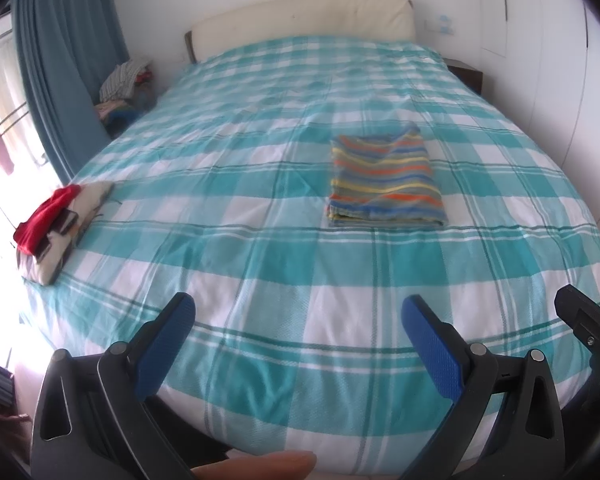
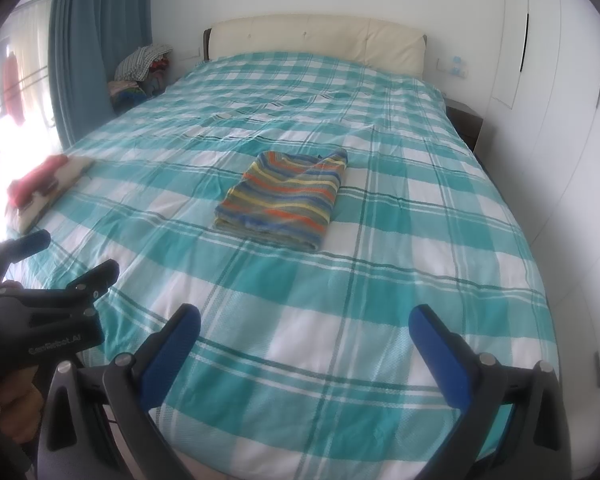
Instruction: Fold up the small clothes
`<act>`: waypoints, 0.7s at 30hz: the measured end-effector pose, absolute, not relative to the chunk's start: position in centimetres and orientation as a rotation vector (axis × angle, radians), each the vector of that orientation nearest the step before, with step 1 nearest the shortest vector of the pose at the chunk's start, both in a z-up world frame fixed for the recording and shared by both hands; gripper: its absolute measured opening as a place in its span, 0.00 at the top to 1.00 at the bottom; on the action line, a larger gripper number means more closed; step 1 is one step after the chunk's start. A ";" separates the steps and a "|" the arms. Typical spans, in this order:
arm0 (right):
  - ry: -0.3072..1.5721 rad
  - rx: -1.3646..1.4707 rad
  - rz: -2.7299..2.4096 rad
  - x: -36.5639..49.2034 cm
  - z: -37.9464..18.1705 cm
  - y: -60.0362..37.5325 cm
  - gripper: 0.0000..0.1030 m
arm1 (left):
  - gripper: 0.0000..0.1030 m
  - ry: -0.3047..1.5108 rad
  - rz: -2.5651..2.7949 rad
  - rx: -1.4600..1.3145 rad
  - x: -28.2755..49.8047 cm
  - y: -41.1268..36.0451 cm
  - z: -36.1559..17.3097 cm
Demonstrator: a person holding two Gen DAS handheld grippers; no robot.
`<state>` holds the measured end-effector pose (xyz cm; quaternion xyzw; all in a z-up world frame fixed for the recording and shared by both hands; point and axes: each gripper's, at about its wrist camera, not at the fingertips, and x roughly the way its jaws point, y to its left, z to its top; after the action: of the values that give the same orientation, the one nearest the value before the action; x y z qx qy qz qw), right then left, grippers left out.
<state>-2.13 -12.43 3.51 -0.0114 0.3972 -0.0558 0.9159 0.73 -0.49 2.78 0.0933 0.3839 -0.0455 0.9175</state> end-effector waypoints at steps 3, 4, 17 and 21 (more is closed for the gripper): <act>0.819 -0.022 -0.113 -2.3 3.4 -12.3 0.00 | 0.00 0.791 -0.094 0.192 0.7 -0.5 2.8; 0.820 -0.022 -0.113 -2.4 3.3 -12.3 0.00 | 0.00 0.791 -0.095 0.192 0.7 -0.5 2.8; 0.818 -0.017 -0.108 -2.5 3.4 -12.4 0.00 | 0.00 0.797 -0.103 0.192 0.7 -0.5 3.0; 0.816 -0.013 -0.106 -2.6 3.6 -12.5 0.00 | 0.00 0.791 -0.099 0.201 0.6 -0.4 3.2</act>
<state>-2.55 -12.48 3.56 -0.0064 0.3967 -0.0513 0.9165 0.61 -0.44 3.18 0.0975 0.3843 -0.0483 0.9168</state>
